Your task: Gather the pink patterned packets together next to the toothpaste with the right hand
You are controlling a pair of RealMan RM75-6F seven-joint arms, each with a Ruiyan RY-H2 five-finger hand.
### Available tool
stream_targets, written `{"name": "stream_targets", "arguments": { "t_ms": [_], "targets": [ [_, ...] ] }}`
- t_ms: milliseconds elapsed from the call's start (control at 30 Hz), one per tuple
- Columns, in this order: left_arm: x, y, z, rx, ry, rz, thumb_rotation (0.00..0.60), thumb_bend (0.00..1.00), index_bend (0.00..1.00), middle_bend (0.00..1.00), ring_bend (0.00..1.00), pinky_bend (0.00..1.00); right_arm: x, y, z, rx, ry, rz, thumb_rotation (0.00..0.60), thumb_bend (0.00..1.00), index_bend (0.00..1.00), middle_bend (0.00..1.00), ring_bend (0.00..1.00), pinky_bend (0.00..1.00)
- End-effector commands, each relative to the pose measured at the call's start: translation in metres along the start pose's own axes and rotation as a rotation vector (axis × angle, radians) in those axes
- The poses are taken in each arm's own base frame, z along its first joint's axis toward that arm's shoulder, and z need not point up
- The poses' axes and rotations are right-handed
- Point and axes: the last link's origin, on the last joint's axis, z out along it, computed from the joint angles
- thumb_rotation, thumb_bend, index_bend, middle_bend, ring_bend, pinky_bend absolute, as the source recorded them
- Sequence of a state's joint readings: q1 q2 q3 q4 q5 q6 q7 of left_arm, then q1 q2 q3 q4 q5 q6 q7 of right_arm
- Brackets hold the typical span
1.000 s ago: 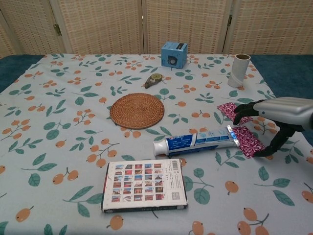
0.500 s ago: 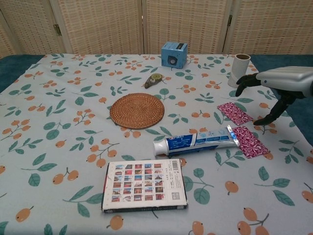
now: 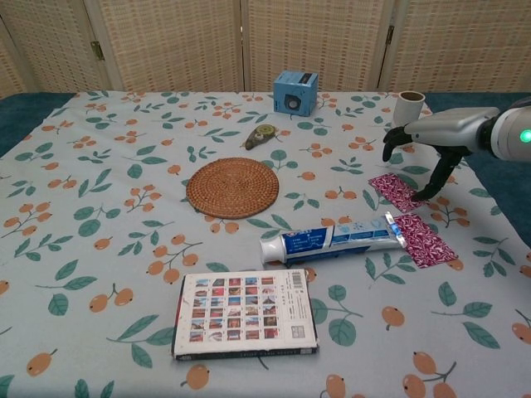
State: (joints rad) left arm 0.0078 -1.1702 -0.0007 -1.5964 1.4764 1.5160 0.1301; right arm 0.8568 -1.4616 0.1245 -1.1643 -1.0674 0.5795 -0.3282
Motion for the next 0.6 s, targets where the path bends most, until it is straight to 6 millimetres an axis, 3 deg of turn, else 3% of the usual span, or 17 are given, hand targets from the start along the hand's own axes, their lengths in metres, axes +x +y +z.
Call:
{"name": "stream_targets", "arguments": {
  "t_ms": [33, 600],
  "targets": [
    [0.0000, -0.0004, -0.0007, 0.003, -0.001, 0.001, 0.600, 0.43, 0.24, 0.20, 0.20, 0.00, -0.0020, -0.0045, 0.0053, 0.014, -0.019, -0.017, 0.470, 0.22, 0.20, 0.08, 0.00, 0.00],
    [-0.0013, 0.0005, -0.0007, 0.013, -0.011, 0.009, 0.600, 0.43, 0.24, 0.20, 0.20, 0.00, -0.0070, -0.0049, 0.0102, 0.042, -0.054, -0.094, 0.471, 0.22, 0.18, 0.08, 0.00, 0.00]
  ]
}}
